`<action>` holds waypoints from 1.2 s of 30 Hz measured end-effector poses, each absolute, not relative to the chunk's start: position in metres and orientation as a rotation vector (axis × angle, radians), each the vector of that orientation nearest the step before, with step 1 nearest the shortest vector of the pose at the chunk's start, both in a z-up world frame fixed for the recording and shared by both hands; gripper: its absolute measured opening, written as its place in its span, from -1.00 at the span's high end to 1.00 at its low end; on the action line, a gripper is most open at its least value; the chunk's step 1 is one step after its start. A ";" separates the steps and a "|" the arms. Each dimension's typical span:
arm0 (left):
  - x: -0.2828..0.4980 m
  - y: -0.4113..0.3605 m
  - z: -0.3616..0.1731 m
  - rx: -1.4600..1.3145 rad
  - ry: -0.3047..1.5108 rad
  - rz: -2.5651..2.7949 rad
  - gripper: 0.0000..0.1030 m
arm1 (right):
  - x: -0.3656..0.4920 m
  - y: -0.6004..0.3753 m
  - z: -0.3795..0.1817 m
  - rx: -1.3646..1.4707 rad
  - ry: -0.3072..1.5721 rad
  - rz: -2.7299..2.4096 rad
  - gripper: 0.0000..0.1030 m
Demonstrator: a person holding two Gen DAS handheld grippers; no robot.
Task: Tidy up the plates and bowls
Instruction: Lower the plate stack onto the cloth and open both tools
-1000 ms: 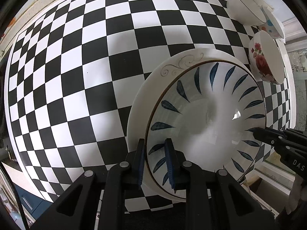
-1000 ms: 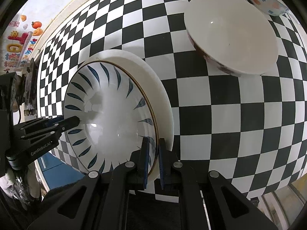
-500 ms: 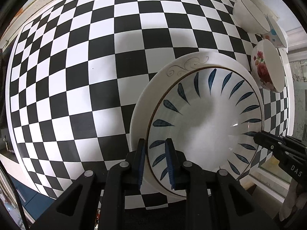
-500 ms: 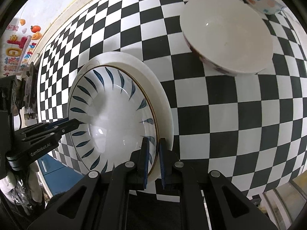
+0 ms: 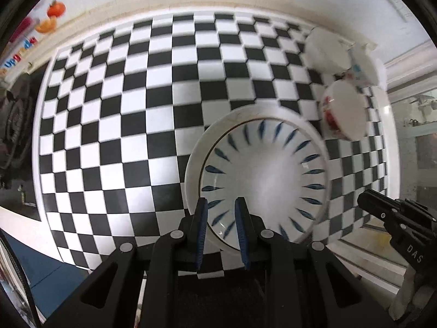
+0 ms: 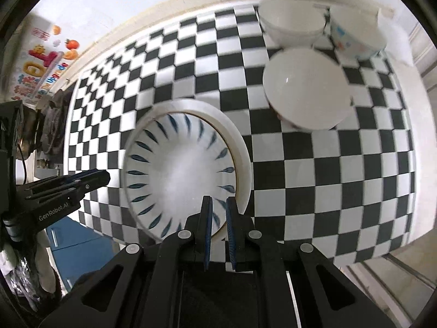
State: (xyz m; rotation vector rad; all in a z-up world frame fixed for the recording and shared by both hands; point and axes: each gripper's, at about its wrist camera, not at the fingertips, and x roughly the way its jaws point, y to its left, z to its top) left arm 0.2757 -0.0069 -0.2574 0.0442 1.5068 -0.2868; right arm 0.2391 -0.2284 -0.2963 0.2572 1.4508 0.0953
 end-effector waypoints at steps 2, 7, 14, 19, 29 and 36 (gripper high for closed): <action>0.271 -0.007 -0.234 0.041 1.466 -0.301 0.64 | 0.232 -0.222 -0.271 0.222 1.412 0.097 0.75; 0.256 -0.009 -0.190 0.048 1.375 -0.313 0.49 | 0.219 -0.213 -0.224 0.178 1.364 0.095 0.63; 0.239 -0.014 -0.153 0.011 1.345 -0.350 0.31 | 0.204 -0.211 -0.178 0.162 1.315 0.084 -0.30; 0.226 -0.015 -0.136 0.002 1.320 -0.333 0.30 | 0.192 -0.213 -0.153 0.171 1.296 0.080 -0.45; 0.217 -0.010 -0.114 0.007 1.301 -0.316 0.30 | 0.183 -0.225 -0.129 0.187 1.270 0.067 -0.47; 0.215 -0.008 -0.111 0.006 1.303 -0.315 0.29 | 0.182 -0.225 -0.127 0.188 1.279 0.069 -0.47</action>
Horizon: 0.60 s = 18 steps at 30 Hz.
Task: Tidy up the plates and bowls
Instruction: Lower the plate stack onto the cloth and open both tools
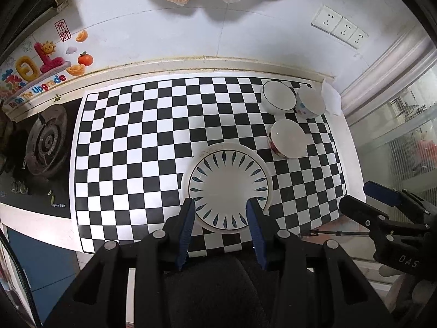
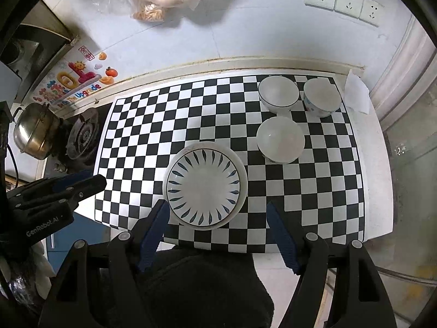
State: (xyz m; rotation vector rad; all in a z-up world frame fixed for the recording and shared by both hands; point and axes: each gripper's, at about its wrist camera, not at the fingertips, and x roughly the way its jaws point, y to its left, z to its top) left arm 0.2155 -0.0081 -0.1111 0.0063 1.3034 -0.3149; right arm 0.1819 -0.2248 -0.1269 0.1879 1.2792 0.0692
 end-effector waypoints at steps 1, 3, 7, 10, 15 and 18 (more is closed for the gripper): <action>0.215 -0.009 -0.112 0.003 1.309 -0.317 0.29 | 0.182 -0.224 -0.127 0.189 1.284 0.072 -0.47; 0.217 -0.011 -0.115 -0.005 1.323 -0.327 0.29 | 0.184 -0.225 -0.129 0.204 1.290 0.075 -0.47; 0.228 -0.023 -0.122 -0.023 1.320 -0.350 0.29 | 0.193 -0.240 -0.144 0.250 1.286 0.045 -0.48; 0.247 -0.038 -0.133 -0.028 1.308 -0.362 0.29 | 0.205 -0.264 -0.162 0.288 1.281 -0.008 -0.48; 0.290 -0.083 -0.165 -0.014 1.304 -0.389 0.30 | 0.236 -0.332 -0.213 0.408 1.284 -0.093 -0.48; 0.317 -0.116 -0.193 0.001 1.323 -0.421 0.30 | 0.258 -0.370 -0.250 0.438 1.305 -0.141 -0.48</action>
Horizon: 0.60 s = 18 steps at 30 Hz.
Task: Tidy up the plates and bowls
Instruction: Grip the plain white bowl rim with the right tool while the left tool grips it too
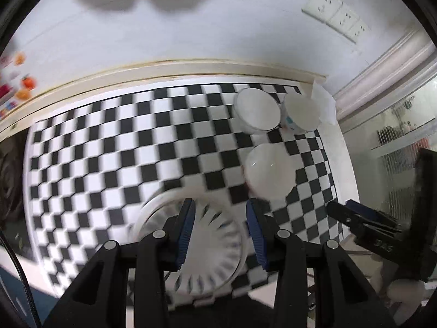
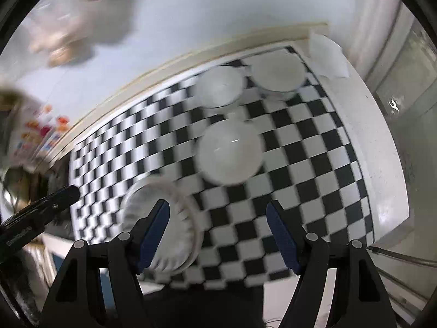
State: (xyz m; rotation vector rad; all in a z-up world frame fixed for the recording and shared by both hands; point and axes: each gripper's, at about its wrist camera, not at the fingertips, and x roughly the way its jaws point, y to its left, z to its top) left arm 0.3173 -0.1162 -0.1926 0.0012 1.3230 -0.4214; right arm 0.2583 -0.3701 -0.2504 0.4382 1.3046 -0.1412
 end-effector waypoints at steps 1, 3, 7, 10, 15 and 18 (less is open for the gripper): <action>0.328 -0.129 -0.207 0.008 1.342 -0.426 0.30 | 0.265 -0.381 -0.263 0.451 1.314 -0.147 -0.47; 0.346 -0.150 -0.235 0.019 1.389 -0.442 0.30 | 0.282 -0.405 -0.299 0.502 1.356 -0.149 -0.45; 0.370 -0.187 -0.292 0.031 1.513 -0.473 0.32 | 0.303 -0.433 -0.356 0.604 1.432 -0.126 -0.23; 0.379 -0.209 -0.323 0.087 1.561 -0.485 0.36 | 0.314 -0.442 -0.385 0.663 1.463 -0.104 -0.04; 0.384 -0.230 -0.351 0.147 1.599 -0.536 0.73 | 0.327 -0.443 -0.417 0.705 1.497 -0.072 0.48; 0.385 -0.235 -0.354 0.175 1.590 -0.535 0.74 | 0.331 -0.440 -0.427 0.699 1.514 -0.075 0.73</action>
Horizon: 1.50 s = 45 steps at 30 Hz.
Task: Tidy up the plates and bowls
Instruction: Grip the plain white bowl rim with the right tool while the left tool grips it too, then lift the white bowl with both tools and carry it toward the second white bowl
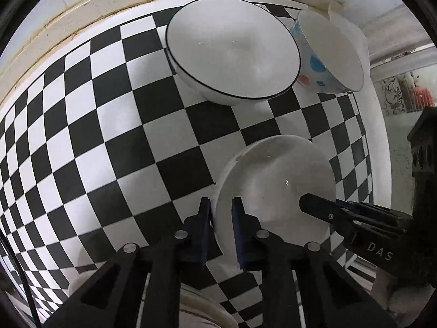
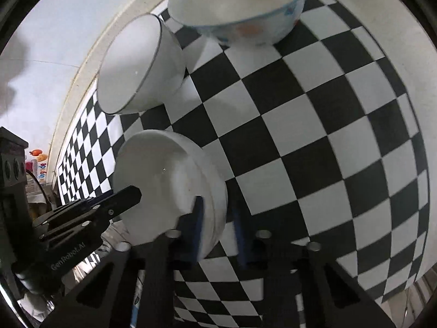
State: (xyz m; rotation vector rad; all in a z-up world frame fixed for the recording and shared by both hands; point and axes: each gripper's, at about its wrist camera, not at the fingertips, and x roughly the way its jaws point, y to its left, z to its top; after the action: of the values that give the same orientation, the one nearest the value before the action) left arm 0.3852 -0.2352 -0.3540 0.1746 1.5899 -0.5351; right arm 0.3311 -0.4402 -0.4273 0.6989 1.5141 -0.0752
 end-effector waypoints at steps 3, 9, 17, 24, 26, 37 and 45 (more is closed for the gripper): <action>0.388 -0.234 -0.352 0.158 1.594 -0.534 0.74 | 0.333 -0.440 -0.430 0.689 1.521 -0.076 0.77; 0.380 -0.238 -0.341 0.161 1.586 -0.562 0.74 | 0.327 -0.448 -0.424 0.685 1.525 -0.067 0.79; 0.348 -0.245 -0.325 0.175 1.577 -0.616 0.74 | 0.299 -0.456 -0.397 0.620 1.509 -0.064 0.79; 0.314 -0.251 -0.326 0.196 1.593 -0.658 0.74 | 0.257 -0.457 -0.393 0.609 1.531 -0.061 0.79; 0.305 -0.254 -0.330 0.222 1.601 -0.668 0.74 | 0.246 -0.457 -0.396 0.611 1.540 -0.065 0.79; 0.284 -0.261 -0.357 0.281 1.635 -0.660 0.74 | 0.219 -0.462 -0.412 0.618 1.569 -0.090 0.79; 0.281 -0.265 -0.364 0.294 1.645 -0.660 0.74 | 0.220 -0.466 -0.414 0.611 1.574 -0.101 0.79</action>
State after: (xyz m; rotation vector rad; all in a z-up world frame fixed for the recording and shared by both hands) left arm 0.2815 -0.2648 -0.3641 0.2941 1.6449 -0.6599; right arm 0.2200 -0.4664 -0.4138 0.6112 1.5737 -0.1014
